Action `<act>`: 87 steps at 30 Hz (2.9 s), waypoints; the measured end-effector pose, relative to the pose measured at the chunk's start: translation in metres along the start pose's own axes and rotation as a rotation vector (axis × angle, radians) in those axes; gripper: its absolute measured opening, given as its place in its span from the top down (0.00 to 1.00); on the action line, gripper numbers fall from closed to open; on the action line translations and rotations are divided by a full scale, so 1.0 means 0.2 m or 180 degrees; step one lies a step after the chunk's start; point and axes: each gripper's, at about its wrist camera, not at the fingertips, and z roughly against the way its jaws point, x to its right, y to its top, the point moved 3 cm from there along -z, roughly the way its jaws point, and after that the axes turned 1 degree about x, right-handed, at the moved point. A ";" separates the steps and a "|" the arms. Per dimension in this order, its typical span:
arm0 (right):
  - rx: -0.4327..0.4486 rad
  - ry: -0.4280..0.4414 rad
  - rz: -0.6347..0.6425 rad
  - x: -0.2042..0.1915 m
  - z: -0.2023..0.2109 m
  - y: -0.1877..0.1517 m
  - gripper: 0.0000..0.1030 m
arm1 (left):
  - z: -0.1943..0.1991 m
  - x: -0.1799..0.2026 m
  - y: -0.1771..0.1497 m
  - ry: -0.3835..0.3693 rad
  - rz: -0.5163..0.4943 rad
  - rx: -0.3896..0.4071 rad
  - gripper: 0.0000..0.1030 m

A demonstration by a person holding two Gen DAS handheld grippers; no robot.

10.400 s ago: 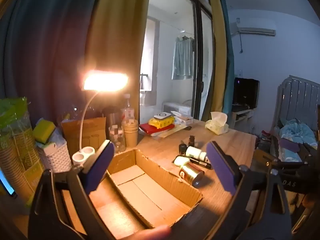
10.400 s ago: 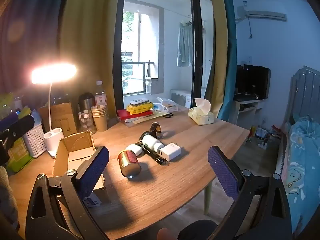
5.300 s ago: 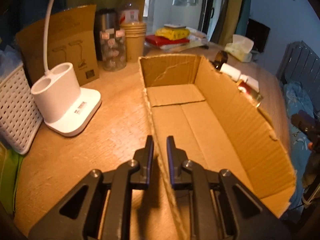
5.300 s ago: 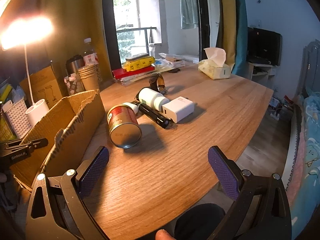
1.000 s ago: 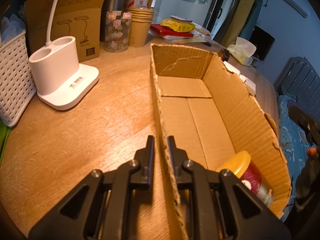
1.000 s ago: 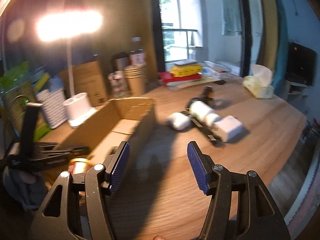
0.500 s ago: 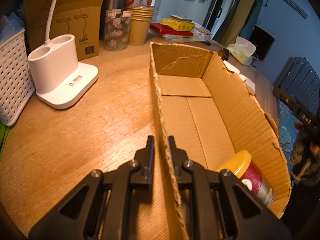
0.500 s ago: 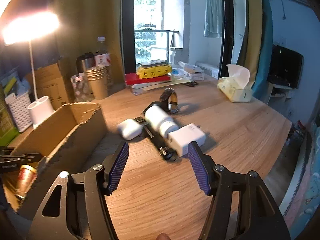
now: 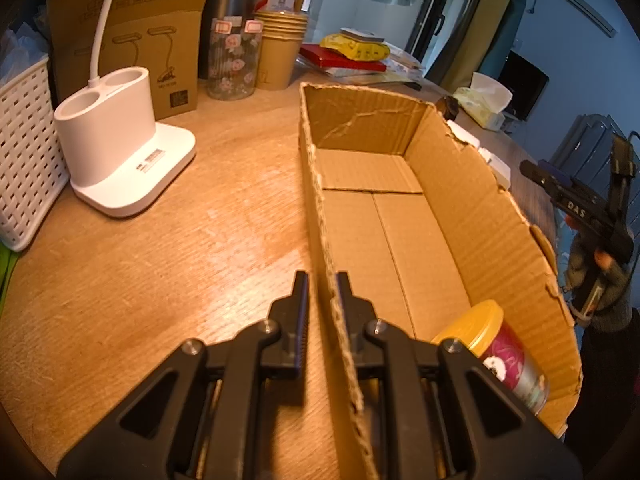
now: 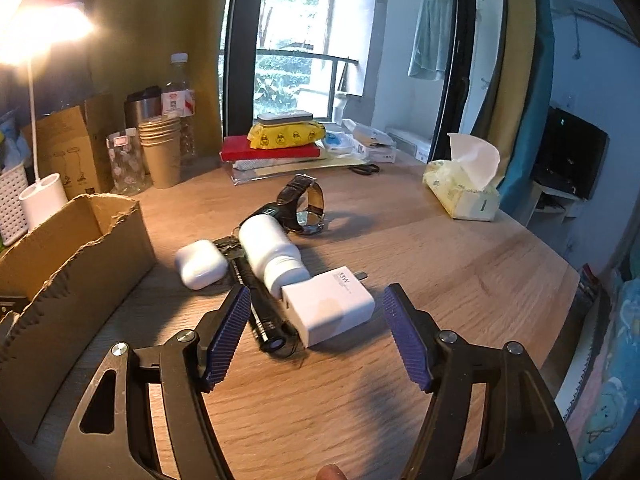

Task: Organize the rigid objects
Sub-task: 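Move the right tool back to the white charger, then grasp the white charger with the right tool, then carry the charger into the box and release it beside the tin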

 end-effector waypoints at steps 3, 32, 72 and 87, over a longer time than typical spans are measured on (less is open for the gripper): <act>-0.0016 0.0000 -0.0019 0.02 -0.03 0.01 0.30 | 0.00 0.00 0.00 -0.0002 0.0001 -0.0002 0.86; -0.0442 0.0248 0.0088 0.08 -0.33 0.03 0.30 | -0.01 0.01 -0.02 -0.0011 0.0001 -0.0021 0.86; -0.0263 0.0171 0.0006 0.07 -0.16 0.06 0.40 | 0.00 0.01 -0.01 -0.0015 0.0001 -0.0029 0.86; 0.0123 0.0519 0.0070 -0.16 0.14 0.22 0.41 | 0.00 0.01 -0.02 -0.0016 0.0001 -0.0031 0.86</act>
